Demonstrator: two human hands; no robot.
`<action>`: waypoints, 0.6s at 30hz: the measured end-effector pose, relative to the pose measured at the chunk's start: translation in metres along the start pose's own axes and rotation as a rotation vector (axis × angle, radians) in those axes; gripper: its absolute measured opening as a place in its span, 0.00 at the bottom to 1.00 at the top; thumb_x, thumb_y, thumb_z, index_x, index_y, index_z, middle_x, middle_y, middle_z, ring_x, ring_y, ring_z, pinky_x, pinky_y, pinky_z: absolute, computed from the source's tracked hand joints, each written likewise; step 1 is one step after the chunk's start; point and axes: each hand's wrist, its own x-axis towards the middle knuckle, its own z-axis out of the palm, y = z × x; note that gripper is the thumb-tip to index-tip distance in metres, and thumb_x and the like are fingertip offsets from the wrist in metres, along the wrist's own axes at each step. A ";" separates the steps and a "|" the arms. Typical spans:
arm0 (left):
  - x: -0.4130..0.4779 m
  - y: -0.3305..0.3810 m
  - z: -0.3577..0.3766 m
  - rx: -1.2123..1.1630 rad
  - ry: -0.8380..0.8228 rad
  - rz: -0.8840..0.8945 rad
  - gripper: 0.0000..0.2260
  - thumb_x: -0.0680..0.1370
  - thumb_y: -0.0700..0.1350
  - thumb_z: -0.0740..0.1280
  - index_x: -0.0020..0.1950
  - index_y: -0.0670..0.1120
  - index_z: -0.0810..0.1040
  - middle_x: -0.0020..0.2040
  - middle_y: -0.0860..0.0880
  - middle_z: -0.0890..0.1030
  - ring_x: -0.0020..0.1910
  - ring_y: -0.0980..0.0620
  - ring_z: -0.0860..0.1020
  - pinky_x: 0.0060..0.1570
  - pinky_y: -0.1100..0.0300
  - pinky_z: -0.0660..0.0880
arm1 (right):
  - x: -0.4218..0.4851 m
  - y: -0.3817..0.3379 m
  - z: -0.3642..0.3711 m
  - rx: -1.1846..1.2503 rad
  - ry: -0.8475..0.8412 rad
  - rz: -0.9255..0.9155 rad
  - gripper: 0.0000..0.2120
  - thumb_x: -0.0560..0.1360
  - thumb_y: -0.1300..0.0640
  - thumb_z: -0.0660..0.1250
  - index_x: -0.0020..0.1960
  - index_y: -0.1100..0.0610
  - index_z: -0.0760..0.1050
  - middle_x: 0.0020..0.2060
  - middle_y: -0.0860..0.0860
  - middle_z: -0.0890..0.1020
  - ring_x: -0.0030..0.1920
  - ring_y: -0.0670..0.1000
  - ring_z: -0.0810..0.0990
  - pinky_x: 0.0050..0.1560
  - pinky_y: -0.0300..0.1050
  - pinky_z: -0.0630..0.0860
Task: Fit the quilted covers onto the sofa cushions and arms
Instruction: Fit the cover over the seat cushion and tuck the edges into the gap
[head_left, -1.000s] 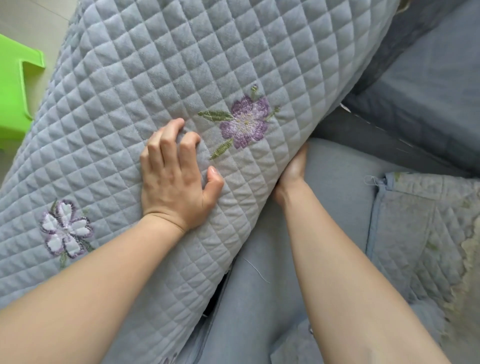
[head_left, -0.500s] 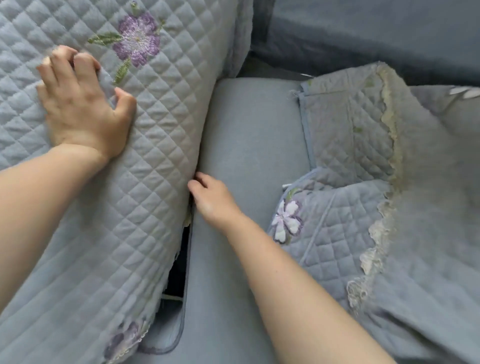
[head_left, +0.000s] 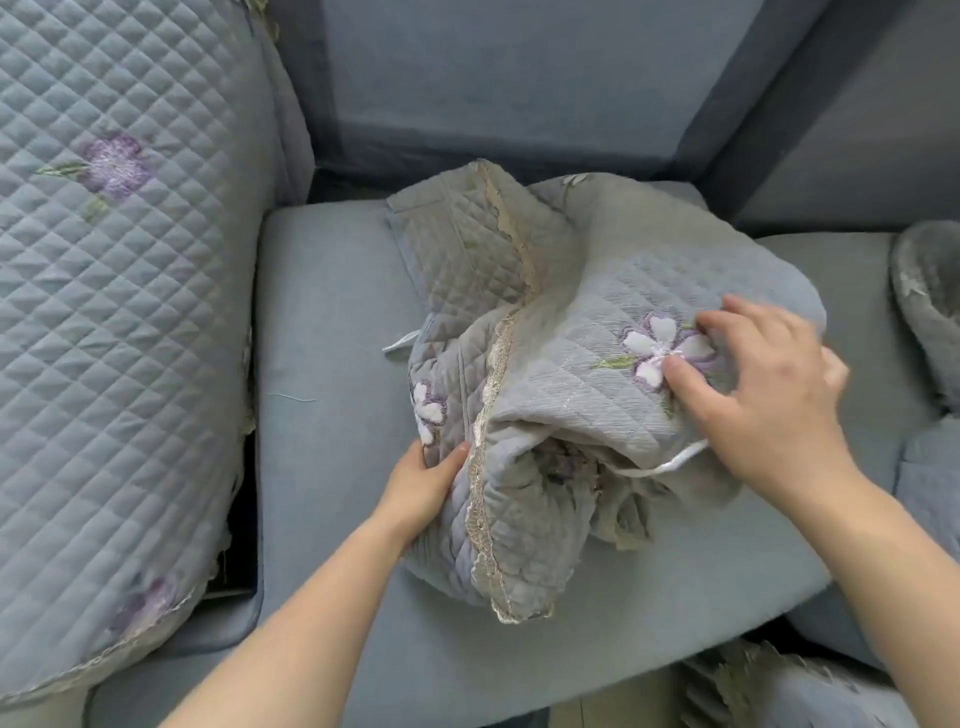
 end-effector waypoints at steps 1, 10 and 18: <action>-0.007 0.005 0.005 0.034 -0.010 0.010 0.17 0.75 0.59 0.67 0.57 0.51 0.80 0.53 0.54 0.83 0.55 0.52 0.80 0.58 0.55 0.75 | -0.004 0.023 -0.002 0.022 -0.050 0.131 0.28 0.71 0.37 0.60 0.65 0.51 0.72 0.70 0.49 0.69 0.71 0.53 0.61 0.68 0.58 0.56; -0.125 0.162 -0.057 -0.121 -0.198 -0.104 0.21 0.74 0.60 0.69 0.54 0.44 0.83 0.50 0.44 0.85 0.47 0.47 0.84 0.44 0.52 0.81 | -0.087 0.065 0.015 1.166 -0.428 1.251 0.28 0.78 0.37 0.52 0.70 0.55 0.65 0.66 0.58 0.71 0.63 0.64 0.72 0.56 0.64 0.71; -0.290 0.262 -0.014 -0.596 -0.366 0.160 0.27 0.77 0.57 0.60 0.65 0.37 0.76 0.62 0.39 0.79 0.62 0.43 0.77 0.66 0.49 0.70 | -0.093 -0.077 -0.078 2.158 -0.721 1.060 0.27 0.70 0.38 0.59 0.54 0.56 0.83 0.47 0.62 0.84 0.46 0.65 0.83 0.41 0.57 0.80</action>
